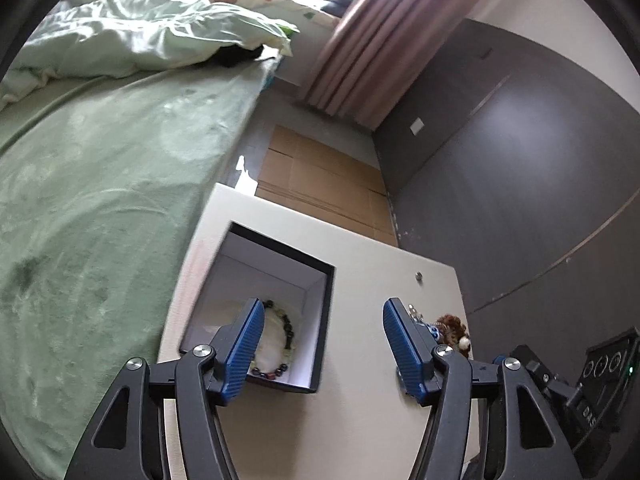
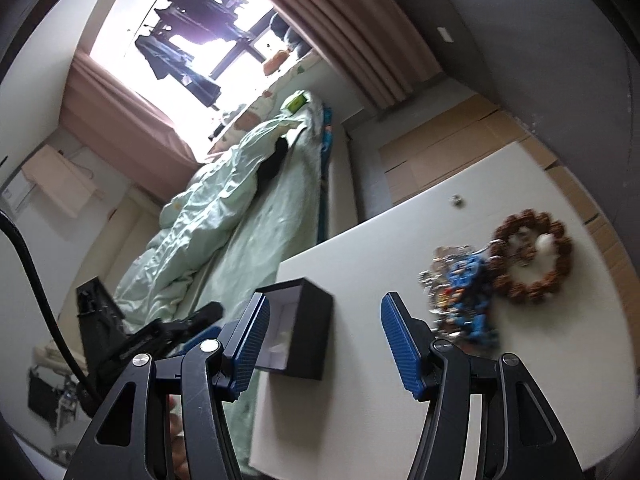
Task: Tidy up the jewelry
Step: 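Return the left tool to the pile and grasp the small silver ring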
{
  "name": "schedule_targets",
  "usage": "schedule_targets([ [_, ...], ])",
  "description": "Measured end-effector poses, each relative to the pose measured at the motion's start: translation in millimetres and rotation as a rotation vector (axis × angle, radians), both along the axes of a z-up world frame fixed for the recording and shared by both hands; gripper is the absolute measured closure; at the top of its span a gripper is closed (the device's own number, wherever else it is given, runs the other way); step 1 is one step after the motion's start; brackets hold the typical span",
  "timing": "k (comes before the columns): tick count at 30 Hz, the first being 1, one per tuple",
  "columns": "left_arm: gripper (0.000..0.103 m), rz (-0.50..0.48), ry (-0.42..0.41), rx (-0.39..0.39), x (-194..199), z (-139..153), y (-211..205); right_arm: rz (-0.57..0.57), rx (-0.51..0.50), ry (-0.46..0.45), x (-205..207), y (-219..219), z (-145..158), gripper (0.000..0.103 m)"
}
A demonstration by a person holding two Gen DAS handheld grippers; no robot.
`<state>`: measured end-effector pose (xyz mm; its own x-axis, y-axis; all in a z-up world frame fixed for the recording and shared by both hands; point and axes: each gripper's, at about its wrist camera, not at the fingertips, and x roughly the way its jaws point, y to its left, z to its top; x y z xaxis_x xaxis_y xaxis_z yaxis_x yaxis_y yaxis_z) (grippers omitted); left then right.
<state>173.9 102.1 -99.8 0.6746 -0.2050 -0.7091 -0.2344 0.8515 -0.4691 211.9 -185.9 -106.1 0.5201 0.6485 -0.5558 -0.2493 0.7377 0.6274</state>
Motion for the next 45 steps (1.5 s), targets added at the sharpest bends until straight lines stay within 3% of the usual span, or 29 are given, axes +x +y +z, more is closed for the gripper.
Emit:
schedule_targets([
  [7,0.040,-0.051,-0.017,0.029,7,3,-23,-0.053,-0.043,0.016,5,-32,-4,0.044],
  [12,0.040,-0.113,-0.049,0.077,20,21,-49,-0.090,-0.039,0.042,10,-52,-7,0.044],
  [14,0.040,-0.151,-0.051,0.069,29,26,-59,-0.111,-0.024,0.057,14,-63,-8,0.043],
  [16,0.040,-0.177,-0.048,0.076,37,30,-67,-0.133,-0.005,0.073,19,-73,-11,0.034],
  [23,0.040,-0.252,-0.022,0.131,70,29,-96,-0.207,0.078,0.128,34,-103,-20,0.034],
  [31,0.043,-0.319,0.029,0.176,112,10,-131,-0.276,0.150,0.224,45,-123,-44,0.034],
  [42,0.066,-0.358,0.135,0.208,155,-41,-170,-0.321,0.134,0.271,55,-137,-56,0.042],
  [45,0.067,-0.360,0.150,0.218,167,-53,-178,-0.349,0.109,0.287,56,-139,-59,0.042],
])
